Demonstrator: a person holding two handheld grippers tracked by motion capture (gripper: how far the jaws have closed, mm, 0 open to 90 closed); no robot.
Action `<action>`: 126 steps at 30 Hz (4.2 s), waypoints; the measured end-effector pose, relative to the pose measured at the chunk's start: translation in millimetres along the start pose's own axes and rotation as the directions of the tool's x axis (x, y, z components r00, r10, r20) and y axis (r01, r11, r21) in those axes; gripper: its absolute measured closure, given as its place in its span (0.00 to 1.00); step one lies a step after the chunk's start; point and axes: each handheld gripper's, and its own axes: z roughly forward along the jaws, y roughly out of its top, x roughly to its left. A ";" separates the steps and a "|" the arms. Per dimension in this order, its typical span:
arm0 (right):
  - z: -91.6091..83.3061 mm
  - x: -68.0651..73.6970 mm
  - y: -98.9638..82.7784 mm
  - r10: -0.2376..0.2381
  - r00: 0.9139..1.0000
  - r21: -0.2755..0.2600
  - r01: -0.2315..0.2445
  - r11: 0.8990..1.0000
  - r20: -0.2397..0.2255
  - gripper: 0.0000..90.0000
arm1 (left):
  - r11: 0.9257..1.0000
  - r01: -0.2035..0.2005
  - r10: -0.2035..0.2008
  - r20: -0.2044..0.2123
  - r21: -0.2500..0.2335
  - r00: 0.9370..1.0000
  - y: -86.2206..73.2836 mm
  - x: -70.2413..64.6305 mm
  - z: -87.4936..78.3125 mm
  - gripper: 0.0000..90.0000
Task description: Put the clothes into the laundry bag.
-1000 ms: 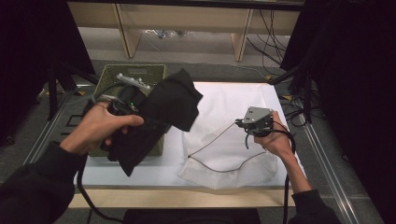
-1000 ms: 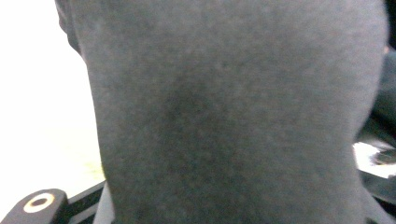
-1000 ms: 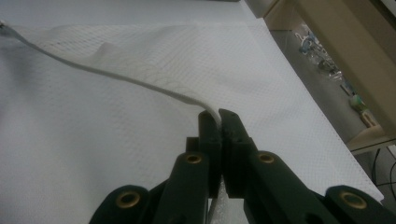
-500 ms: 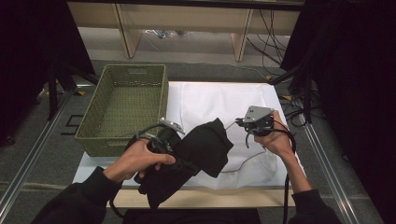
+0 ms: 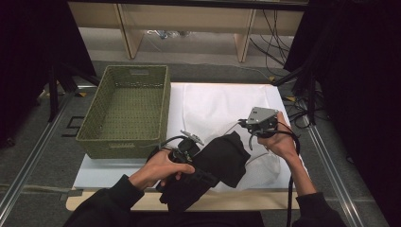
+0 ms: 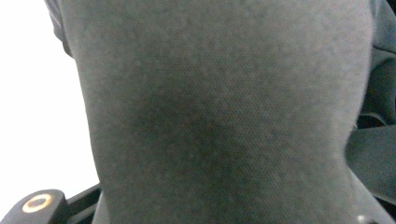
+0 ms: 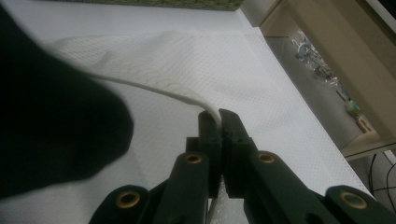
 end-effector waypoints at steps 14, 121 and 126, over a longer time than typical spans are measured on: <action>-5.1 0.8 3.2 0.004 1.000 -0.017 -0.003 1.000 0.003 0.99 | 0.997 0.075 -0.075 0.006 0.034 0.997 34.4 27.4 43.1 0.56; -5.4 2.1 -0.8 -0.002 1.000 -0.011 0.002 1.000 0.003 0.98 | 0.992 -0.095 0.037 -0.549 -0.079 0.835 36.9 57.7 89.7 0.68; -6.6 0.2 0.0 -0.015 1.000 -0.022 0.015 1.000 0.003 0.99 | 0.987 -0.108 0.018 -0.601 -0.115 0.799 58.7 71.2 84.9 0.69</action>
